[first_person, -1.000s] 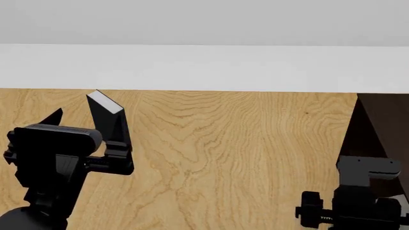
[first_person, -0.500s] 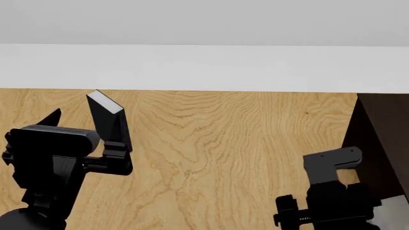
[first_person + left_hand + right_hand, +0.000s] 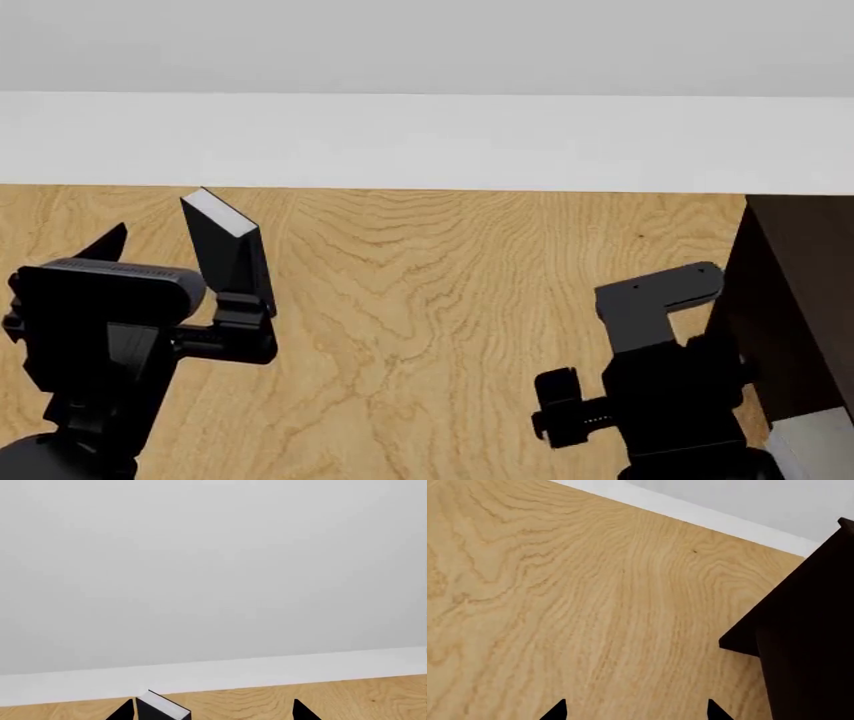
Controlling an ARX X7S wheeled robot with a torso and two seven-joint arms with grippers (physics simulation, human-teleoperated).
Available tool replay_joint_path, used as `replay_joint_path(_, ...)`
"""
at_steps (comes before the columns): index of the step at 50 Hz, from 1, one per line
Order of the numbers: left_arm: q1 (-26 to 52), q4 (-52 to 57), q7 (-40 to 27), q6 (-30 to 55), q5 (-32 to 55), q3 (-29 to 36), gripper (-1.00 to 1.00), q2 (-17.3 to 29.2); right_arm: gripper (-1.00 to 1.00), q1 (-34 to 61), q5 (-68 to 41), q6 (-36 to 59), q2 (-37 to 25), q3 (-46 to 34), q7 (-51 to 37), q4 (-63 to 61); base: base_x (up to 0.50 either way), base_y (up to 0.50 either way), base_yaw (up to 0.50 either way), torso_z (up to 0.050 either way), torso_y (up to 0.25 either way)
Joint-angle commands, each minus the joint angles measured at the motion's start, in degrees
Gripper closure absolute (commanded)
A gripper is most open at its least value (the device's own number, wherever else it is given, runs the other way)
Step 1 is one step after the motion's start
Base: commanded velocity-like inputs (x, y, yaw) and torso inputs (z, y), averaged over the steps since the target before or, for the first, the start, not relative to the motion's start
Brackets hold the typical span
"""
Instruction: Pick up the book on the right and place it on the cabinet shelf.
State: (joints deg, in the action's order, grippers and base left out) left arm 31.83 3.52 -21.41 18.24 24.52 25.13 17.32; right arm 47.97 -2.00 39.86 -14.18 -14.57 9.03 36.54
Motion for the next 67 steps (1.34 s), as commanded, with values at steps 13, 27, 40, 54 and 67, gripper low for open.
replay_joint_path(13, -0.7, 0.8, 0.6, -3.4, 1.0, -0.8, -1.00, -0.3, -1.00, -11.1, -4.3, 2.7, 0.7, 6.5, -4.0, -28.5, 0.00, 0.00, 0.00, 0.000, 0.000)
replay_joint_path(27, -3.2, 5.5, 1.8, -6.5, 1.9, -0.4, -1.00, 0.2, -1.00, -15.5, -4.6, 5.2, 0.0, 8.7, -7.4, -45.5, 0.00, 0.00, 0.00, 0.000, 0.000)
replay_joint_path(40, -3.8, 8.4, 1.8, -6.1, 2.7, -0.2, -1.00, 1.0, -1.00, -16.7, -3.8, 3.3, 0.3, 8.5, -9.4, -50.9, 0.00, 0.00, 0.00, 0.000, 0.000)
replay_joint_path(54, -4.1, 9.7, 1.2, -6.2, 3.3, -0.6, -1.00, 1.4, -1.00, -20.1, -5.5, -4.9, 0.3, 10.4, -9.0, -57.3, 0.00, 0.00, 0.00, 0.000, 0.000)
replay_joint_path(67, -4.0, 9.7, 1.2, -6.3, 3.5, -0.4, -1.00, 1.5, -1.00, -22.0, -6.8, -8.7, 0.3, 11.7, -9.0, -61.5, 0.00, 0.00, 0.00, 0.000, 0.000)
